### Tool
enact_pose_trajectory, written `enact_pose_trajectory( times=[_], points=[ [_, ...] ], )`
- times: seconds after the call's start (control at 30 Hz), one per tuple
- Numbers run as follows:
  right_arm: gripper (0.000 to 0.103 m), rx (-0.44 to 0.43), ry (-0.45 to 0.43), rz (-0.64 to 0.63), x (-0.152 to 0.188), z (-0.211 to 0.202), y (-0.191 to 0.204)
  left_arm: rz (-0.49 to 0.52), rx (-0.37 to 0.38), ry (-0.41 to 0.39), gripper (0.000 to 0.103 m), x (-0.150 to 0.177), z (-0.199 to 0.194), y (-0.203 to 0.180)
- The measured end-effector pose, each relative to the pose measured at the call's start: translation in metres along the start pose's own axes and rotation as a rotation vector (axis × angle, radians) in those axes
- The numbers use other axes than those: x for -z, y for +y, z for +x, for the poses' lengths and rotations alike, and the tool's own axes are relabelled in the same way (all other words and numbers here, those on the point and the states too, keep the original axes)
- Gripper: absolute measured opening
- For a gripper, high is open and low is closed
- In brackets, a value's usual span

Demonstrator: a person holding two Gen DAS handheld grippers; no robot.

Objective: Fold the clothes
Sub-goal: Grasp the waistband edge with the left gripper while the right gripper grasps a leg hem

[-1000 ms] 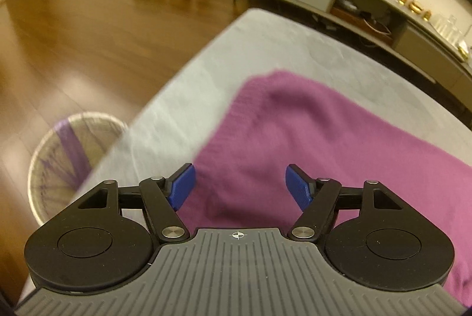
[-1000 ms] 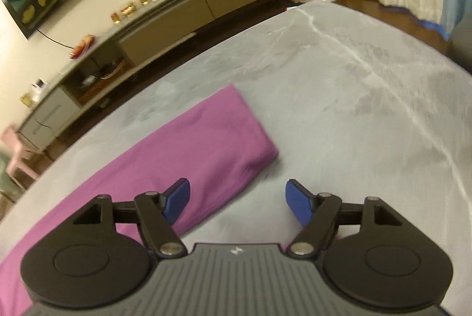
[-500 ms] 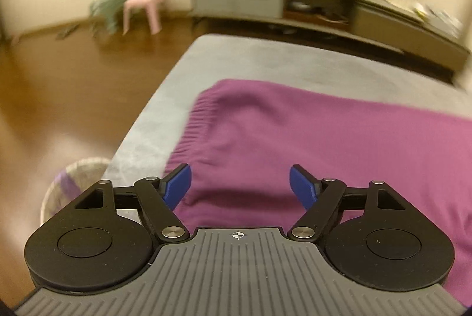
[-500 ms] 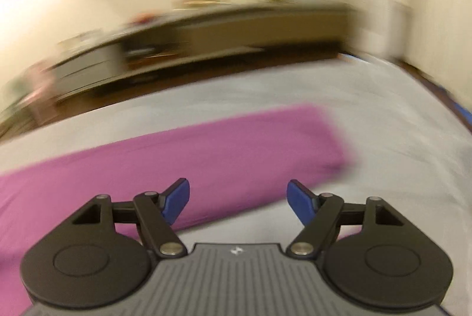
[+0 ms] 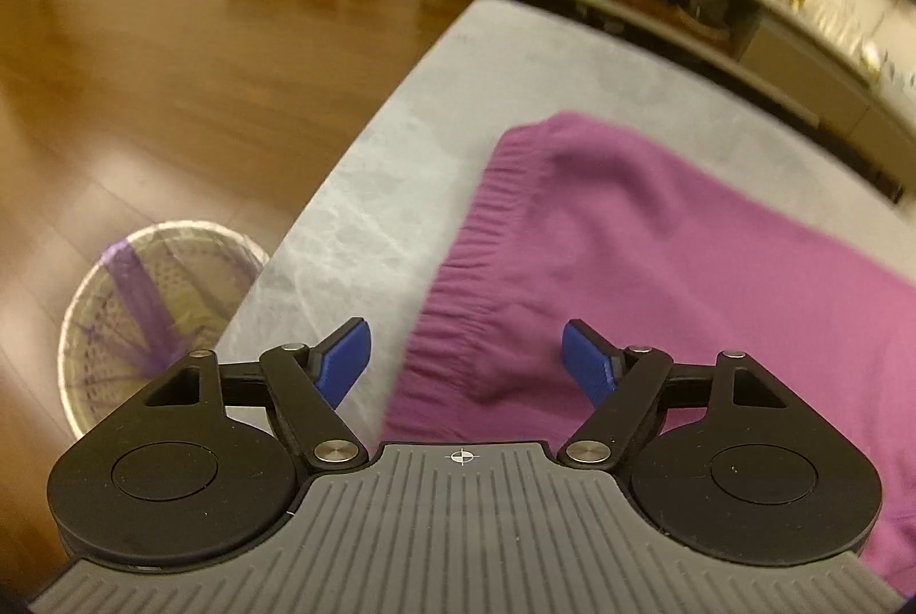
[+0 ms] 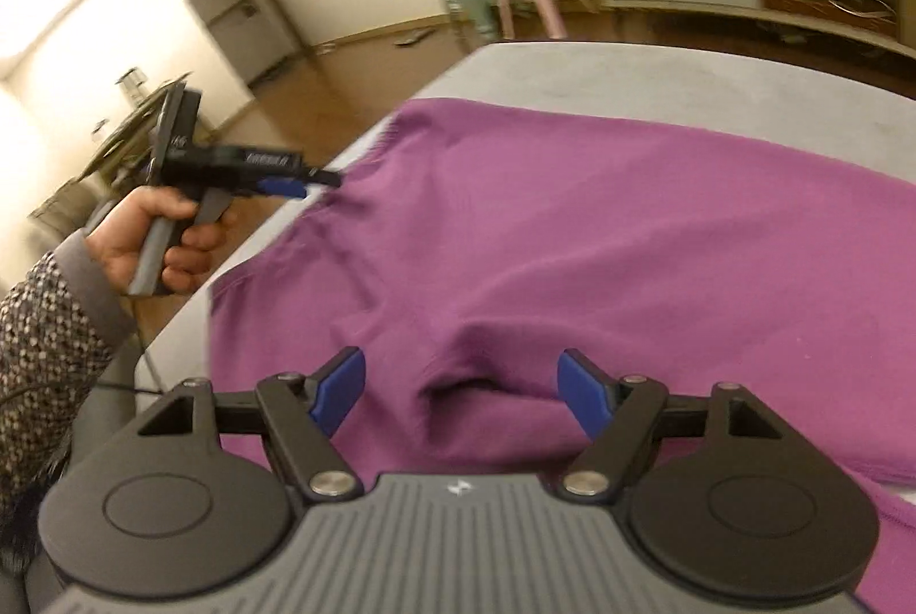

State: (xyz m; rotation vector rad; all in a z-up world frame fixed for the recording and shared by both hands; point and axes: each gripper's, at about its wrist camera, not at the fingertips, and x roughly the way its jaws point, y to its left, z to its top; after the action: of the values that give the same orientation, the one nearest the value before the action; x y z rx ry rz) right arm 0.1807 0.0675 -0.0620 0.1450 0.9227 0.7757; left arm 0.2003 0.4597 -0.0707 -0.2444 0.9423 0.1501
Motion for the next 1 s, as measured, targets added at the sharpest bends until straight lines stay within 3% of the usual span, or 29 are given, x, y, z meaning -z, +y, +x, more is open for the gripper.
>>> enact_pose_trajectory(
  times=[0.07,0.17,0.27,0.4,0.43,0.57,0.67,0.73,0.77,0.8,0.87,1.0],
  points=[
    [0.076,0.058,-0.028,0.031,0.001,-0.019,-0.02,0.035,-0.027,-0.015,0.076,-0.003,0.008,-0.002],
    [0.076,0.199,-0.079,0.104,0.012,-0.066,-0.068,0.07,0.022,-0.016,0.072,-0.006,0.011,-0.01],
    [0.077,0.479,-0.171,0.266,0.041,-0.142,-0.144,0.114,0.046,-0.011,0.07,-0.006,0.014,-0.019],
    [0.08,0.882,-0.304,0.503,0.084,-0.251,-0.253,0.159,0.018,-0.005,0.075,-0.008,0.021,-0.033],
    [0.08,0.947,-0.322,0.554,0.093,-0.272,-0.278,0.163,0.014,-0.001,0.075,-0.01,0.023,-0.035],
    [0.081,0.981,-0.324,0.65,0.11,-0.301,-0.35,0.172,0.001,0.019,0.074,-0.015,0.028,-0.045],
    [0.08,0.909,-0.299,0.625,0.107,-0.289,-0.373,0.186,-0.008,0.021,0.063,-0.019,0.03,-0.053],
    [0.061,0.898,-0.253,0.563,0.1,-0.266,-0.369,0.211,-0.004,0.014,0.026,-0.02,0.029,-0.062],
    [0.039,0.911,-0.228,0.508,0.097,-0.255,-0.363,0.217,-0.01,0.011,0.02,-0.02,0.028,-0.066],
    [0.011,0.912,-0.216,0.458,0.096,-0.249,-0.357,0.219,-0.018,0.008,0.018,-0.02,0.027,-0.07],
    [0.007,0.885,-0.219,0.462,0.088,-0.246,-0.347,0.204,-0.018,0.001,0.001,-0.022,0.023,-0.073],
    [0.007,0.82,-0.336,0.454,0.081,-0.294,-0.313,0.06,0.125,-0.044,0.0,-0.027,-0.021,-0.043]
  ],
)
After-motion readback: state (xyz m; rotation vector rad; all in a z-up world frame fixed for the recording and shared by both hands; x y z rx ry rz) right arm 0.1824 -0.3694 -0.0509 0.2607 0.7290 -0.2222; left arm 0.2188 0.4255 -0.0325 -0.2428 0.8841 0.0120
